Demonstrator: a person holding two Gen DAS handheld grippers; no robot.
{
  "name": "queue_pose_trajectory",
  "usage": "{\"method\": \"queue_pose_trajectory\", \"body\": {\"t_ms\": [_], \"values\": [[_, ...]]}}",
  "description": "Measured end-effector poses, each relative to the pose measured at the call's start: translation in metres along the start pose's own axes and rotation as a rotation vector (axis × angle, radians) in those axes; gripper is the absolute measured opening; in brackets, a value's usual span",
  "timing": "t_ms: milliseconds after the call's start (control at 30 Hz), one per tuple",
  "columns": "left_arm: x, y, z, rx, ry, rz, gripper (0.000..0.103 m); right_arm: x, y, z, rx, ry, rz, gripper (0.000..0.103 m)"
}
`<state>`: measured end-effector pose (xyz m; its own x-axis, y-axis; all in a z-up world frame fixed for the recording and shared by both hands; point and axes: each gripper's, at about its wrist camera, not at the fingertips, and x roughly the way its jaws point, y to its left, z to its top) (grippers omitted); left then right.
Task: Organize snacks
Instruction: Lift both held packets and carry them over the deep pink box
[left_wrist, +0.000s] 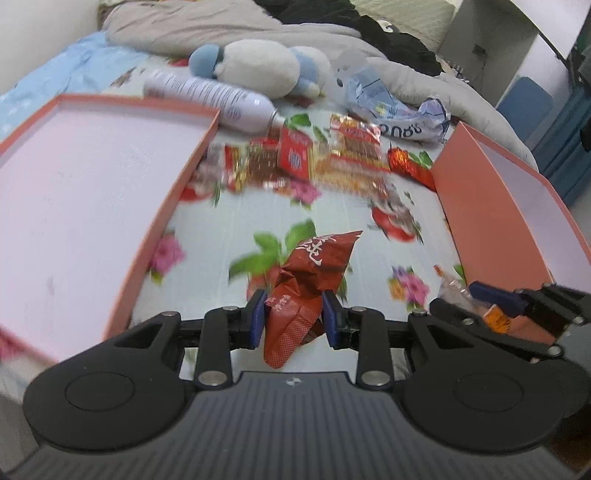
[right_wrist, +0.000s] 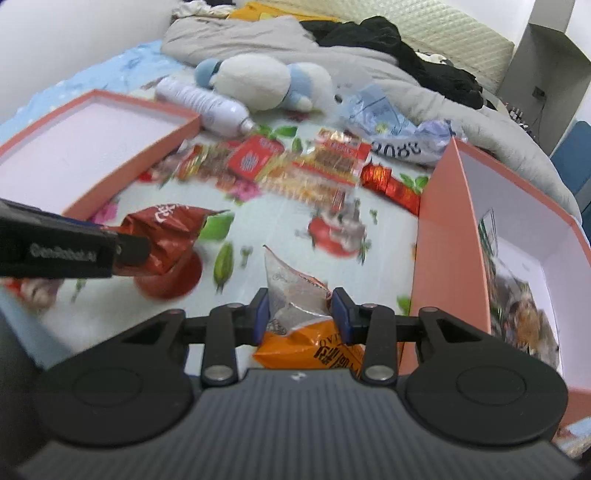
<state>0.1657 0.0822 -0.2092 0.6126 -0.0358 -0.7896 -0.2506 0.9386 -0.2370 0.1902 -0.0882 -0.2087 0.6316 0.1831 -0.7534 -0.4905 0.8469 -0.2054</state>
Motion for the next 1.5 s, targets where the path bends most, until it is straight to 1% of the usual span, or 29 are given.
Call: {"method": "queue_pose_trajectory", "body": {"t_ms": [33, 167, 233, 333, 367, 433, 467, 500, 567, 600, 700, 833, 933, 1000, 1033, 1133, 1167, 1233, 1267, 1333, 1400, 1433, 1500], "values": [[-0.003, -0.001, -0.007, -0.009, 0.004, 0.003, 0.037, -0.003, 0.0, -0.005, 0.003, 0.003, 0.008, 0.04], [-0.005, -0.003, -0.024, -0.044, 0.008, 0.015, 0.037, -0.009, -0.004, -0.025, 0.026, -0.032, 0.026, 0.041], [-0.005, -0.004, -0.03, -0.073, -0.004, -0.011, 0.037, -0.008, -0.006, -0.034, 0.042, -0.042, 0.046, 0.041], [-0.006, -0.006, -0.036, -0.093, -0.01, -0.014, 0.037, -0.006, -0.007, -0.044, 0.058, -0.056, 0.074, 0.041], [-0.007, -0.006, -0.037, -0.096, -0.007, -0.025, 0.039, -0.007, -0.008, -0.046, 0.064, -0.067, 0.088, 0.044], [-0.009, -0.005, -0.041, -0.106, 0.005, -0.036, 0.05, -0.011, -0.01, -0.051, 0.09, -0.085, 0.108, 0.06], [-0.01, -0.004, -0.043, -0.113, 0.005, -0.043, 0.059, -0.014, -0.012, -0.053, 0.105, -0.093, 0.117, 0.073], [-0.011, -0.003, -0.045, -0.118, 0.007, -0.056, 0.066, -0.018, -0.015, -0.054, 0.121, -0.106, 0.124, 0.079], [-0.014, -0.001, -0.047, -0.119, 0.017, -0.085, 0.074, -0.025, -0.02, -0.057, 0.154, -0.128, 0.142, 0.079], [-0.016, 0.0, -0.048, -0.116, 0.012, -0.094, 0.076, -0.028, -0.023, -0.059, 0.17, -0.135, 0.153, 0.079], [-0.021, 0.004, -0.047, -0.104, -0.015, -0.102, 0.076, -0.034, -0.032, -0.064, 0.223, -0.156, 0.149, 0.079], [-0.022, 0.009, -0.045, -0.108, -0.035, -0.139, 0.076, -0.033, -0.044, -0.069, 0.309, -0.147, 0.155, 0.079], [-0.013, 0.011, -0.041, -0.117, -0.017, -0.109, 0.076, -0.027, -0.05, -0.069, 0.349, -0.131, 0.166, 0.079], [-0.006, 0.012, -0.039, -0.128, -0.003, -0.123, 0.076, -0.022, -0.051, -0.07, 0.371, -0.115, 0.17, 0.079], [-0.002, 0.012, -0.039, -0.132, 0.003, -0.114, 0.076, -0.018, -0.051, -0.07, 0.379, -0.098, 0.168, 0.079], [0.01, 0.009, -0.038, -0.1, 0.015, -0.09, 0.076, -0.005, -0.05, -0.073, 0.391, -0.052, 0.154, 0.079], [0.015, 0.008, -0.038, -0.091, 0.028, -0.089, 0.075, -0.002, -0.05, -0.073, 0.402, -0.039, 0.15, 0.08], [0.026, 0.006, -0.039, -0.083, 0.059, -0.077, 0.074, 0.003, -0.051, -0.073, 0.41, -0.031, 0.146, 0.08], [0.03, 0.006, -0.039, -0.08, 0.064, -0.071, 0.072, 0.005, -0.052, -0.072, 0.411, -0.029, 0.147, 0.08], [0.033, 0.001, -0.04, -0.047, 0.048, -0.059, 0.067, 0.008, -0.053, -0.071, 0.417, -0.026, 0.149, 0.08], [0.036, -0.005, -0.039, -0.011, 0.049, -0.043, 0.052, 0.012, -0.052, -0.07, 0.406, -0.015, 0.147, 0.076], [0.038, -0.008, -0.038, -0.001, 0.053, -0.04, 0.047, 0.013, -0.05, -0.069, 0.389, -0.01, 0.139, 0.076], [0.039, -0.011, -0.038, 0.006, 0.055, -0.047, 0.042, 0.012, -0.047, -0.066, 0.36, -0.008, 0.13, 0.072]]}}
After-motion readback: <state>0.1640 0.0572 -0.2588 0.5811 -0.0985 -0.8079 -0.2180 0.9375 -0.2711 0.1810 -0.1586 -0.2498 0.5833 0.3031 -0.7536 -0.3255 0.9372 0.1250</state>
